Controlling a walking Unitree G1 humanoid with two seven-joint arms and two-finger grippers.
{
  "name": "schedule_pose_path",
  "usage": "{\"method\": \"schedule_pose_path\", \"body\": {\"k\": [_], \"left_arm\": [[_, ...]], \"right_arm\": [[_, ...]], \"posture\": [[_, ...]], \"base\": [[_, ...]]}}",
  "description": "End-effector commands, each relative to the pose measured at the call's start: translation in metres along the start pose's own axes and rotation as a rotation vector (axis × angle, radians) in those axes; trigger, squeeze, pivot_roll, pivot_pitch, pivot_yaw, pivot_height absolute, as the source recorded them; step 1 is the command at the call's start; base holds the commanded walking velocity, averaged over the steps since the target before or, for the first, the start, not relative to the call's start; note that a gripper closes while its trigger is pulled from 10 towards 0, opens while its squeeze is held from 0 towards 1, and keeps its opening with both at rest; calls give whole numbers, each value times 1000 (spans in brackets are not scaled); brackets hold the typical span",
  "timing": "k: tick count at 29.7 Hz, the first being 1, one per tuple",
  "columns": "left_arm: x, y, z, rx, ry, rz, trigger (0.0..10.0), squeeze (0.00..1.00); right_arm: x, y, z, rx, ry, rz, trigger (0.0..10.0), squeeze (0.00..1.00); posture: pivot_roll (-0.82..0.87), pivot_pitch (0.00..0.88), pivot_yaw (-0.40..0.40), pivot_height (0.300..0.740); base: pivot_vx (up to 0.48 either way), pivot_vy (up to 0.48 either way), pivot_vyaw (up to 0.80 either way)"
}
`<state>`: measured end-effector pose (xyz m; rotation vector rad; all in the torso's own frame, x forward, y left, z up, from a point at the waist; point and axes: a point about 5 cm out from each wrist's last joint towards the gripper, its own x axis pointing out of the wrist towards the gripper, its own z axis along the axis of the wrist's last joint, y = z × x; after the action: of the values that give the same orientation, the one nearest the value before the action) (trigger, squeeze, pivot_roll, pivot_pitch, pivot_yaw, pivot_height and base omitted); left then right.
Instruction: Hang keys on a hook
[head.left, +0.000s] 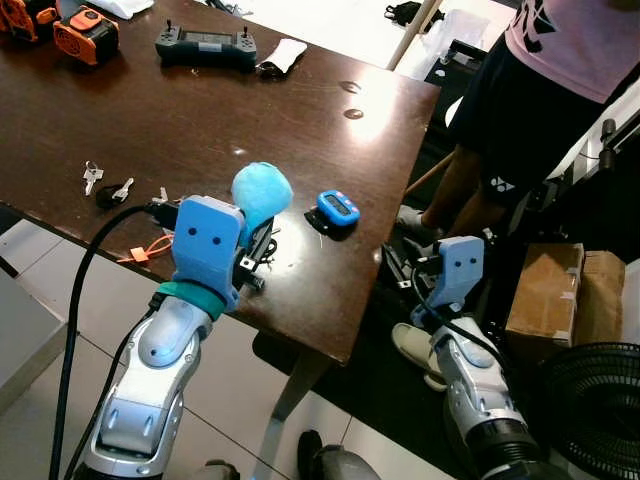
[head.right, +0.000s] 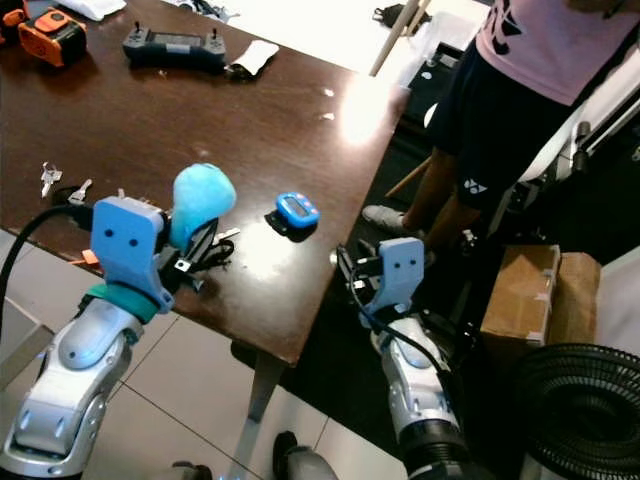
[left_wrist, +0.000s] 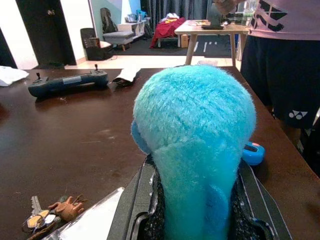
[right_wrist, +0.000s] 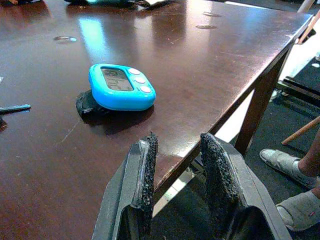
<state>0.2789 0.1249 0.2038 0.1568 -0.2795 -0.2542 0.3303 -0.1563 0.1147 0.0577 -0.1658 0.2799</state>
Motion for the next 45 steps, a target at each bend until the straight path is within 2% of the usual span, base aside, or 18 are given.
{"method": "schedule_pose_path", "body": {"k": [1, 45], "left_arm": [[-3, -3, -8, -9, 19, -2, 10000, 0], [-6, -3, -12, 3, 26, 3, 10000, 0]], "right_arm": [[-6, -5, -7, -2, 28, -15, 10000, 0], [-6, -3, -15, -7, 55, -8, 10000, 0]], "posture": [[30, 107, -76, 740], [47, 108, -78, 740]], "base": [[-281, 0, 0], [-318, 0, 0]]}}
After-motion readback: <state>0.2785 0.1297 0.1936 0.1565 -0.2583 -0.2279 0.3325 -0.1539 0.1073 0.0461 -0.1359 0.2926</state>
